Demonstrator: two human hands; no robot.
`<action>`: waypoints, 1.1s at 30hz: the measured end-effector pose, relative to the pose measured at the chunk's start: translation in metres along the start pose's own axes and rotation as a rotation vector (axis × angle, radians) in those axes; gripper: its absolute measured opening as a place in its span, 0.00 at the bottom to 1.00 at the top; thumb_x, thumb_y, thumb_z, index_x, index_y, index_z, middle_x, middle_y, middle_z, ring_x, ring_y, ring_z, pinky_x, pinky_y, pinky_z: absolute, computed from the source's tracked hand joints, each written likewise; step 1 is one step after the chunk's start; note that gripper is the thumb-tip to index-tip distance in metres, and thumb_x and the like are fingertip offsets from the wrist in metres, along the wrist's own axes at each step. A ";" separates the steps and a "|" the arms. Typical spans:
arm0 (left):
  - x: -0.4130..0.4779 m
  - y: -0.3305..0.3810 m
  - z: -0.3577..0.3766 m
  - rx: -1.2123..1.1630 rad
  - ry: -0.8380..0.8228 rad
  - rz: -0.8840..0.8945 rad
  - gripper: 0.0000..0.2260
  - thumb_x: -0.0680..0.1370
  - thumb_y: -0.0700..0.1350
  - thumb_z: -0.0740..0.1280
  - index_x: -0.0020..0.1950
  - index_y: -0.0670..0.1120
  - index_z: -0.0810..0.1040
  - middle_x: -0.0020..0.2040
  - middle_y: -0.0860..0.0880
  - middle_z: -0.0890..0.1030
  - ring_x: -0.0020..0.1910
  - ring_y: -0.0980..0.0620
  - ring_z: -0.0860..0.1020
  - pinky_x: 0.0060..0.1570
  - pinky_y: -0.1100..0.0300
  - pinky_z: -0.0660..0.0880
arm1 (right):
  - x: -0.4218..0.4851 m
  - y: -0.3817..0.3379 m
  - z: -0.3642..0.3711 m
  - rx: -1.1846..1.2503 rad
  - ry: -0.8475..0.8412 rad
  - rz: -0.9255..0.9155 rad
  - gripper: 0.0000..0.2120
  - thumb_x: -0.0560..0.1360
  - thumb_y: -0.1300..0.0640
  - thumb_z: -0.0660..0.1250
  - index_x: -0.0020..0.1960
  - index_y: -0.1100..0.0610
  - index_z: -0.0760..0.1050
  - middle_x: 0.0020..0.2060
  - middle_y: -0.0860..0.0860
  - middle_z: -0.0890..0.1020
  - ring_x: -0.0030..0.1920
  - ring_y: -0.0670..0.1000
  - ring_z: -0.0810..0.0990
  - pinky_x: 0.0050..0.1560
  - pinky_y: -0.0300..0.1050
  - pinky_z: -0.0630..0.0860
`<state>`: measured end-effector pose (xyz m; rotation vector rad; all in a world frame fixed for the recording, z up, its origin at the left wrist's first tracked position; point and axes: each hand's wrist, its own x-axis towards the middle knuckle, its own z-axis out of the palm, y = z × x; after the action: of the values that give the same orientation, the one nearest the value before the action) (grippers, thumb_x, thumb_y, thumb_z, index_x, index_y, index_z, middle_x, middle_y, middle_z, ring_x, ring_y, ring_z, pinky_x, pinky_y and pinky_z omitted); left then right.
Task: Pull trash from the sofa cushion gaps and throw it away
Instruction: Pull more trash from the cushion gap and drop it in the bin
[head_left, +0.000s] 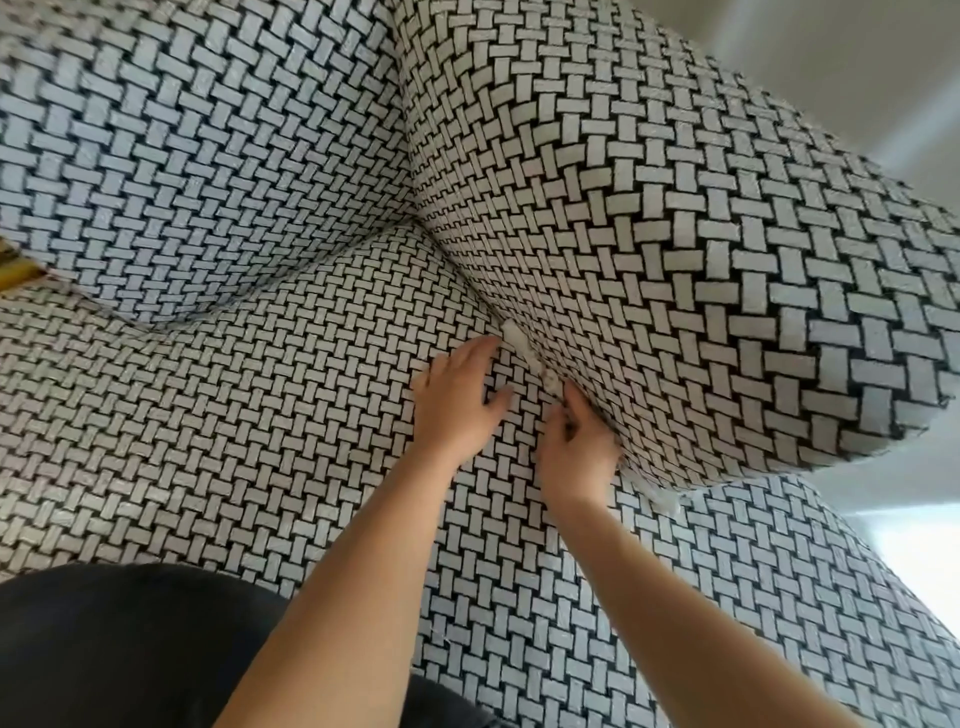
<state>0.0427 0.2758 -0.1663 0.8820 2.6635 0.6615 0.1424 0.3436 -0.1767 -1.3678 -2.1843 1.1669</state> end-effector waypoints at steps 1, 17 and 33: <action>0.005 0.001 0.002 0.020 0.007 0.004 0.26 0.77 0.55 0.60 0.74 0.52 0.59 0.74 0.54 0.61 0.69 0.49 0.64 0.68 0.47 0.57 | 0.002 -0.001 0.000 -0.020 -0.003 0.012 0.18 0.78 0.54 0.60 0.68 0.52 0.70 0.59 0.53 0.79 0.59 0.55 0.76 0.62 0.53 0.71; 0.058 0.009 -0.001 0.204 -0.160 -0.052 0.42 0.69 0.67 0.63 0.76 0.47 0.53 0.77 0.51 0.52 0.71 0.45 0.61 0.66 0.47 0.61 | -0.006 0.002 0.004 -0.023 0.117 -0.077 0.17 0.77 0.61 0.60 0.65 0.57 0.72 0.58 0.55 0.79 0.56 0.54 0.78 0.58 0.47 0.74; 0.095 0.016 -0.026 0.470 -0.385 -0.015 0.50 0.61 0.73 0.65 0.75 0.48 0.55 0.74 0.49 0.61 0.68 0.47 0.66 0.58 0.54 0.68 | 0.002 -0.013 0.003 -0.230 -0.191 0.092 0.27 0.78 0.52 0.58 0.74 0.52 0.53 0.74 0.50 0.56 0.71 0.53 0.61 0.66 0.48 0.63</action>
<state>-0.0331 0.3368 -0.1450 0.9793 2.4910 -0.1464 0.1319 0.3416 -0.1687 -1.5183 -2.4788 1.1493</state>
